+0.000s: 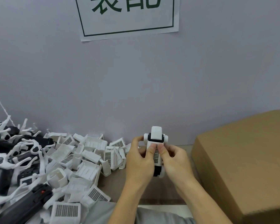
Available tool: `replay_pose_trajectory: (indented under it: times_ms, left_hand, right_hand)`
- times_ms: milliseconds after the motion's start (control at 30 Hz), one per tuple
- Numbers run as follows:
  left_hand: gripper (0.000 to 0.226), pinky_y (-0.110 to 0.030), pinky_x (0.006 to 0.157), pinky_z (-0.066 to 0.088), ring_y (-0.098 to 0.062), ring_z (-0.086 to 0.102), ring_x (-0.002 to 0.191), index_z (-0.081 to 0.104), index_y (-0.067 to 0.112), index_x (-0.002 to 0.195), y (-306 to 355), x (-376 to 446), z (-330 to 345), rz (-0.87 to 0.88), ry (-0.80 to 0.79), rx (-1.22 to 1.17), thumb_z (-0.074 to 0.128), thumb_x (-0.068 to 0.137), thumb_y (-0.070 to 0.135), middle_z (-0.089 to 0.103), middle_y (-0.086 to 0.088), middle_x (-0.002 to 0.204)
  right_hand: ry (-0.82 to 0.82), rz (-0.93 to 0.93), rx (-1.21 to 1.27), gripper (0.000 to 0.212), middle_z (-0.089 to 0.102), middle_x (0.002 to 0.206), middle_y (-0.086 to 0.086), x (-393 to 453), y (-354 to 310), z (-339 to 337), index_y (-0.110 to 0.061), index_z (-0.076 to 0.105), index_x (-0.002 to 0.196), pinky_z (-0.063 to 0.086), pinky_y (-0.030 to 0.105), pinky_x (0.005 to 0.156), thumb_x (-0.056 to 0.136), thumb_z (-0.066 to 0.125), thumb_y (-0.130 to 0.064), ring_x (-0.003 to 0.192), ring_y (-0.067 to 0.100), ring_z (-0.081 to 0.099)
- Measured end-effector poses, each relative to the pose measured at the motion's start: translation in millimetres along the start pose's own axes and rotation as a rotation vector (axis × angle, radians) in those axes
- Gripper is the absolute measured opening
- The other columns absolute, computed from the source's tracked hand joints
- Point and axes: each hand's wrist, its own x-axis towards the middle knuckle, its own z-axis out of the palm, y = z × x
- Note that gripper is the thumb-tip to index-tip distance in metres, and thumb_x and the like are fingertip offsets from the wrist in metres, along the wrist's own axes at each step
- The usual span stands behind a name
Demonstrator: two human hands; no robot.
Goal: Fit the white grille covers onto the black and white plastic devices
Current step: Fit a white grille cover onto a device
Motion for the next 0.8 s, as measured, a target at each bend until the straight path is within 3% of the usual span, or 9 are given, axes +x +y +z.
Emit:
replay_pose_trajectory:
  times_ms: [167, 333, 400, 467, 500, 633, 700, 767, 800]
  left_hand:
    - [0.027, -0.037, 0.084, 0.059, -0.017, 0.074, 0.092, 0.056, 0.026, 0.118, 2, 2, -9, -0.178, -0.116, -0.151, 0.063, 0.096, 0.011, 0.077, -0.003, 0.095]
    - [0.039, -0.012, 0.066, 0.053, 0.002, 0.071, 0.085, 0.053, 0.041, 0.105, 1, 1, -6, -0.131, -0.113, 0.027, 0.064, 0.095, 0.005, 0.074, 0.009, 0.095]
    - [0.037, -0.017, 0.069, 0.057, -0.005, 0.073, 0.085, 0.055, 0.038, 0.109, 0, 2, -4, -0.165, -0.046, -0.013, 0.066, 0.094, 0.007, 0.075, 0.002, 0.099]
    - [0.032, -0.038, 0.083, 0.061, -0.02, 0.074, 0.091, 0.056, 0.024, 0.117, -2, 5, -5, -0.239, 0.068, -0.141, 0.069, 0.092, 0.008, 0.075, -0.009, 0.103]
    - [0.034, -0.048, 0.087, 0.059, -0.027, 0.074, 0.093, 0.054, 0.018, 0.12, -2, 7, -5, -0.298, 0.134, -0.238, 0.069, 0.092, 0.008, 0.074, -0.012, 0.103]
    - [0.031, -0.041, 0.076, 0.059, -0.029, 0.074, 0.091, 0.054, 0.009, 0.122, 0, 12, -9, -0.493, 0.157, -0.571, 0.065, 0.096, 0.022, 0.075, -0.017, 0.105]
    - [0.024, -0.034, 0.067, 0.056, -0.025, 0.075, 0.077, 0.063, 0.014, 0.11, 5, 15, -16, -0.527, 0.095, -0.458, 0.056, 0.1, 0.035, 0.077, -0.017, 0.094]
    - [0.032, -0.03, 0.061, 0.054, -0.026, 0.072, 0.06, 0.067, 0.011, 0.098, 6, 18, -25, -0.525, 0.117, -0.274, 0.052, 0.101, 0.04, 0.075, -0.017, 0.075]
    - [0.034, -0.027, 0.054, 0.05, -0.023, 0.067, 0.05, 0.067, 0.009, 0.093, 7, 19, -28, -0.508, 0.166, -0.221, 0.054, 0.1, 0.04, 0.073, -0.013, 0.066]
  right_hand:
    - [-0.08, 0.057, 0.112, 0.023, 0.078, 0.094, 0.003, 0, 1, -2, -0.014, 0.076, 0.104, 0.061, 0.035, 0.078, 0.099, 0.058, -0.028, 0.089, 0.018, 0.075]
    - [0.011, -0.071, -0.165, 0.02, 0.076, 0.08, -0.012, 2, 5, -4, -0.03, 0.073, 0.088, 0.057, 0.02, 0.065, 0.099, 0.057, -0.033, 0.08, 0.006, 0.073]
    - [0.008, -0.104, -0.169, 0.016, 0.076, 0.083, -0.012, 3, 6, -3, -0.032, 0.07, 0.091, 0.055, 0.016, 0.063, 0.099, 0.057, -0.035, 0.082, 0.004, 0.072]
    - [-0.032, -0.091, -0.168, 0.012, 0.071, 0.101, -0.012, 0, 8, 1, -0.033, 0.063, 0.105, 0.054, 0.015, 0.069, 0.096, 0.06, -0.04, 0.092, 0.004, 0.068]
    - [-0.068, -0.094, -0.256, 0.023, 0.063, 0.111, -0.015, -2, 9, 2, -0.036, 0.057, 0.114, 0.052, 0.015, 0.074, 0.094, 0.062, -0.045, 0.098, 0.002, 0.063]
    - [-0.167, -0.304, -0.677, 0.045, 0.05, 0.107, -0.021, -6, 15, 2, -0.045, 0.049, 0.123, 0.049, 0.024, 0.084, 0.081, 0.066, -0.046, 0.101, 0.0, 0.054]
    - [-0.109, -0.312, -0.653, 0.034, 0.056, 0.101, -0.019, -5, 12, -1, -0.046, 0.055, 0.116, 0.05, 0.023, 0.077, 0.084, 0.065, -0.044, 0.095, 0.001, 0.057]
    - [-0.03, -0.191, -0.386, 0.005, 0.064, 0.085, -0.017, -1, 7, -6, -0.042, 0.065, 0.092, 0.048, 0.017, 0.059, 0.088, 0.063, -0.04, 0.078, 0.004, 0.06]
    - [-0.004, -0.11, -0.259, 0.011, 0.062, 0.071, -0.013, 0, 5, -8, -0.034, 0.065, 0.076, 0.046, 0.021, 0.049, 0.086, 0.061, -0.039, 0.068, 0.012, 0.058]
